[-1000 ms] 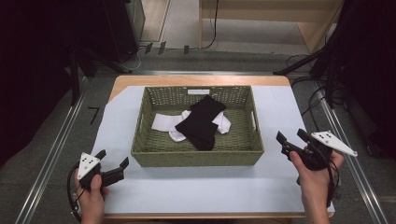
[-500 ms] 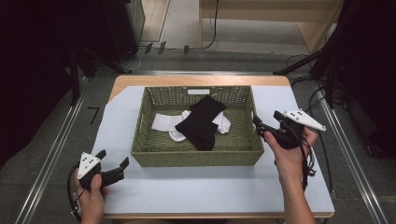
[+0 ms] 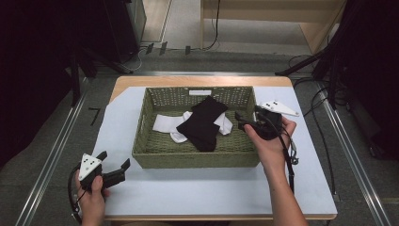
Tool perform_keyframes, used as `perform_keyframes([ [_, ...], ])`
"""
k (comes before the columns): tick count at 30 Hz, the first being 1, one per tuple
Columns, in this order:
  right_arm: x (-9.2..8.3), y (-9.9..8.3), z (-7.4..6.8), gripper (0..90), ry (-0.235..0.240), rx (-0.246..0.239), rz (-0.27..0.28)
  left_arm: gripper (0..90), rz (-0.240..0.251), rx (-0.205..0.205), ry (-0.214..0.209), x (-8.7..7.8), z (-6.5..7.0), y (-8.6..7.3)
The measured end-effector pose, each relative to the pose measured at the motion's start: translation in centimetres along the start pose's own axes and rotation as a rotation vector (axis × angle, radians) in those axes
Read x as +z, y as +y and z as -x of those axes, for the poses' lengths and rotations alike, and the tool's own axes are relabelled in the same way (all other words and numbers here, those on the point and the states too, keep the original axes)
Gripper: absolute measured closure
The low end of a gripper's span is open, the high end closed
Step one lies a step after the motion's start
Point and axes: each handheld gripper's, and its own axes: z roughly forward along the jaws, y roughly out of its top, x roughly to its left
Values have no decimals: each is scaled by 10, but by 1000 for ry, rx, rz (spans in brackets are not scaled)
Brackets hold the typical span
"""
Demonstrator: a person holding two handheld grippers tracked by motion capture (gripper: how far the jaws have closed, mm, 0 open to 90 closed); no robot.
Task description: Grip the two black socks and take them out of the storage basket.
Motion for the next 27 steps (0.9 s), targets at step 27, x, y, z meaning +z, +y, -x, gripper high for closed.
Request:
perform_keyframes([
  [27, 90, -1, -46, 353, 51, -91, -200, 84, -5, -1, 2, 1, 0, 0],
])
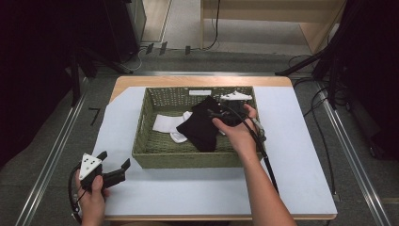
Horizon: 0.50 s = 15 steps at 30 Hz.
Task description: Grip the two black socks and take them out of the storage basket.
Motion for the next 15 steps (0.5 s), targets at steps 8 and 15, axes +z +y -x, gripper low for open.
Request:
perform_keyframes([
  [8, 18, -7, -3, 341, 62, -62, -124, 84, -8, 10, 2, 0, 0, 0],
  [15, 28, -14, -6, 384, 141, -73, -204, 84, -6, 14, 3, 1, 1, 0],
])
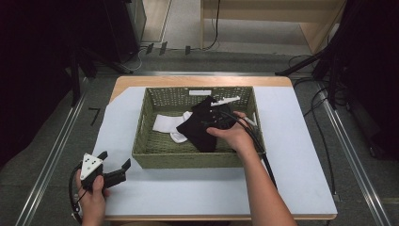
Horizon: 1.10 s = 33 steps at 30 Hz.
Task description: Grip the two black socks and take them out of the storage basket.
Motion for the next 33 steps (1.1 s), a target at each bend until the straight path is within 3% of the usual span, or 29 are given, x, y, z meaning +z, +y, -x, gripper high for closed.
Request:
perform_keyframes([
  [5, 14, -6, -7, 508, -24, -96, -141, 84, -2, -1, 0, 0, 0, 0],
  [7, 17, -7, -10, 639, -32, -134, -195, 84, -4, -1, -1, 0, 0, 0],
  [10, 16, -4, -11, 865, -43, -141, -221, 84, -2, -4, 0, 0, -1, 0],
  [13, 12, -1, -10, 891, -39, -126, -205, 84, 1, -7, -2, 0, -1, 0],
  [14, 7, 0, -8, 897, -17, -120, -163, 84, 1, -7, -3, 0, -1, 0],
  [15, 7, 0, -8, 897, -17, -120, -163, 84, 0, -7, -3, 0, -1, 0],
  [17, -1, 2, -8, 900, -8, -109, -87, 84, 0, -7, -3, 0, -1, 0],
  [18, -1, 2, -8, 900, -8, -109, -87, 84, -1, -6, -3, 0, -1, 0],
  [20, -10, 4, -7, 900, -11, -109, 0, 84, 0, -7, -3, 0, -1, 0],
  [21, -10, 4, -7, 900, -11, -109, 0, 84, 0, -7, -3, 0, -1, 0],
  [23, -16, 5, -7, 900, -20, -92, 53, 84, 0, -7, -3, 0, -1, 0],
  [25, -29, 6, -7, 900, -21, -81, 166, 84, -3, -4, -3, 0, -1, 0],
  [26, -29, 6, -7, 900, -21, -81, 166, 84, -2, -3, -3, 0, -1, 0],
  [33, -61, 3, -5, 900, -30, -55, 422, 84, -4, -2, -3, 0, -1, 0],
])
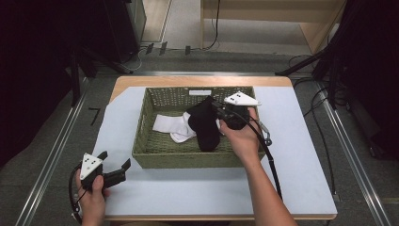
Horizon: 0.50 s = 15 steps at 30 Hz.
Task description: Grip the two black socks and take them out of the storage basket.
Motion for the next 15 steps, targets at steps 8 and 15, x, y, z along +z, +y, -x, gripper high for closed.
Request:
perform_keyframes([
  [8, -19, 9, -2, 900, -19, -19, 103, 84, -3, 1, 2, 0, 0, 0],
  [15, -37, 15, -2, 900, -53, -73, 247, 84, -1, 1, 1, 0, 0, 0],
])
